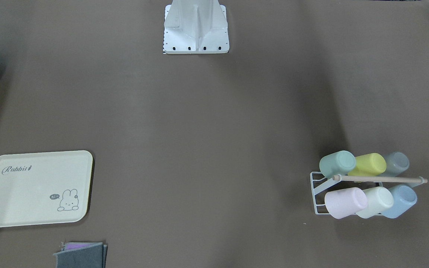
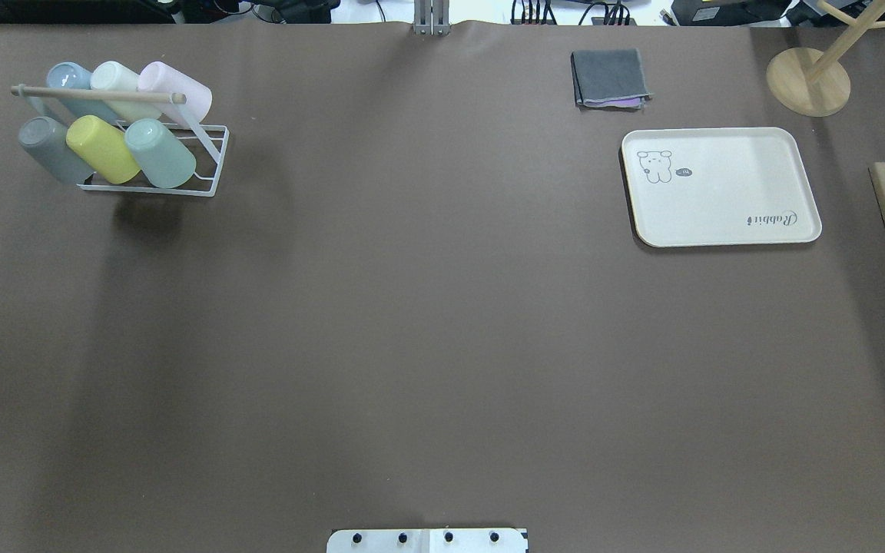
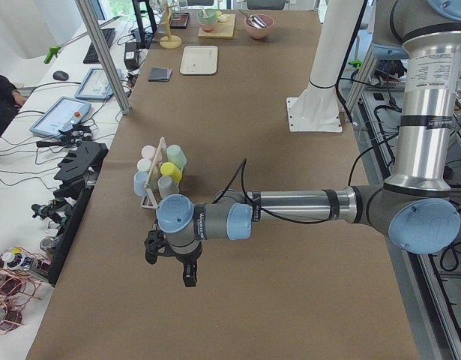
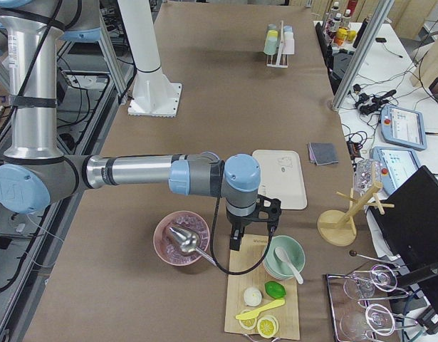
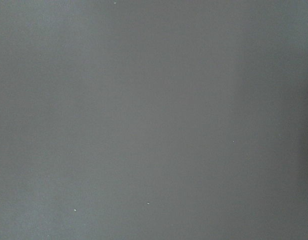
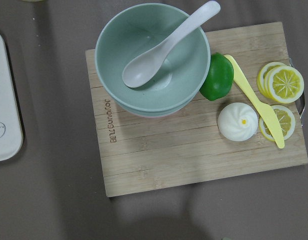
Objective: Pick up and place green cup on tray
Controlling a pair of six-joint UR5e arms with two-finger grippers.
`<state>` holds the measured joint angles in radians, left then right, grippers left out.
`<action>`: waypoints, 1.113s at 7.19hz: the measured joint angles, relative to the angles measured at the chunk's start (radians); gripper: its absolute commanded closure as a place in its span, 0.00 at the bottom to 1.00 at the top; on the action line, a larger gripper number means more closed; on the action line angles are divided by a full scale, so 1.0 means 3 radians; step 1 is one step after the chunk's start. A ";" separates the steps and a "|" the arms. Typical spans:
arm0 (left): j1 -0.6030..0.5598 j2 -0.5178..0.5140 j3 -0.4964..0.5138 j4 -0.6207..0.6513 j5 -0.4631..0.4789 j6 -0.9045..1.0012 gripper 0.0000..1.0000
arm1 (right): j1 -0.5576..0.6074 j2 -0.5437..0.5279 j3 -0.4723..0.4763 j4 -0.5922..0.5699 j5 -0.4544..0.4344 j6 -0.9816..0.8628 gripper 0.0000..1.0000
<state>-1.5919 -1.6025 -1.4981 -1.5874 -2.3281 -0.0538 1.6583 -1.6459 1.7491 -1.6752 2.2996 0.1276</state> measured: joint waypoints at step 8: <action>-0.0001 -0.0013 0.0072 -0.0014 -0.0002 -0.0001 0.02 | -0.0869 0.0580 -0.0352 0.0512 -0.0145 0.0483 0.00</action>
<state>-1.5922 -1.6064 -1.4765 -1.5917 -2.3286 -0.0540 1.3974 -1.4718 1.6434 -1.5215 2.2562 0.2725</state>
